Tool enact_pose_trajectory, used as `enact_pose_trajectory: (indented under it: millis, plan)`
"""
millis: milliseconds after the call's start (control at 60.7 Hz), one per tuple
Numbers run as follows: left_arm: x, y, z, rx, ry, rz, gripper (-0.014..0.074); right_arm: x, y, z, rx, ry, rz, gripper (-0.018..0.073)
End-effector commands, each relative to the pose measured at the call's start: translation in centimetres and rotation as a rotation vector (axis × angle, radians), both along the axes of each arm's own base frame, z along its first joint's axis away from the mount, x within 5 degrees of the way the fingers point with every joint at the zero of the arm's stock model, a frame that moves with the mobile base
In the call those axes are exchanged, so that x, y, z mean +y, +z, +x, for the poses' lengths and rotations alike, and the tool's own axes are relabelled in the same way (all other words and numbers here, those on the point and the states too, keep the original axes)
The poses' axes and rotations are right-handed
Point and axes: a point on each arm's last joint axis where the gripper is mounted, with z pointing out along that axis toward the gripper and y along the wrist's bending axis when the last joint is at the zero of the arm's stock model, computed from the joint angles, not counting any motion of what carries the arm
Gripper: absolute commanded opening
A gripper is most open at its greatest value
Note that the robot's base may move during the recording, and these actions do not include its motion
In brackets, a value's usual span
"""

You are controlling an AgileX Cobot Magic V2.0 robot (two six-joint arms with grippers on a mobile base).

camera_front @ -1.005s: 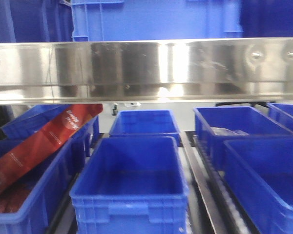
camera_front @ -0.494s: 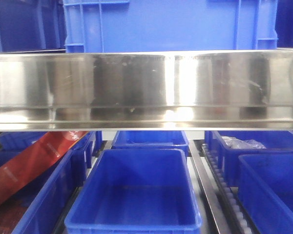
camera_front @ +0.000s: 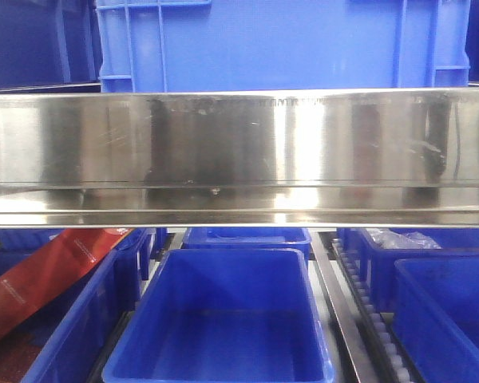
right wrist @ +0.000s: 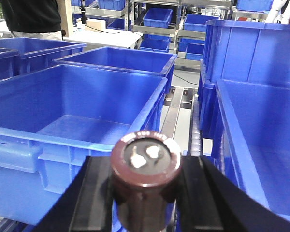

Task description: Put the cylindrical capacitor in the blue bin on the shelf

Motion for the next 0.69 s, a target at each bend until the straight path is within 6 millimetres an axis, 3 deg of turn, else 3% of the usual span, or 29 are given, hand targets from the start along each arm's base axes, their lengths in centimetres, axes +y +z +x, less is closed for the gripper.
enact_pose_trajectory:
  millis: [0, 676]
  plan:
    - [0.03, 0.47, -0.23, -0.036, 0.000, -0.005, -0.0111, -0.08, 0.64, -0.21, -0.049, -0.004, 0.006, -0.0016]
    - [0.01, 0.88, -0.10, -0.082, 0.000, -0.010, -0.0111, -0.08, 0.64, -0.21, -0.049, -0.004, 0.006, -0.0016]
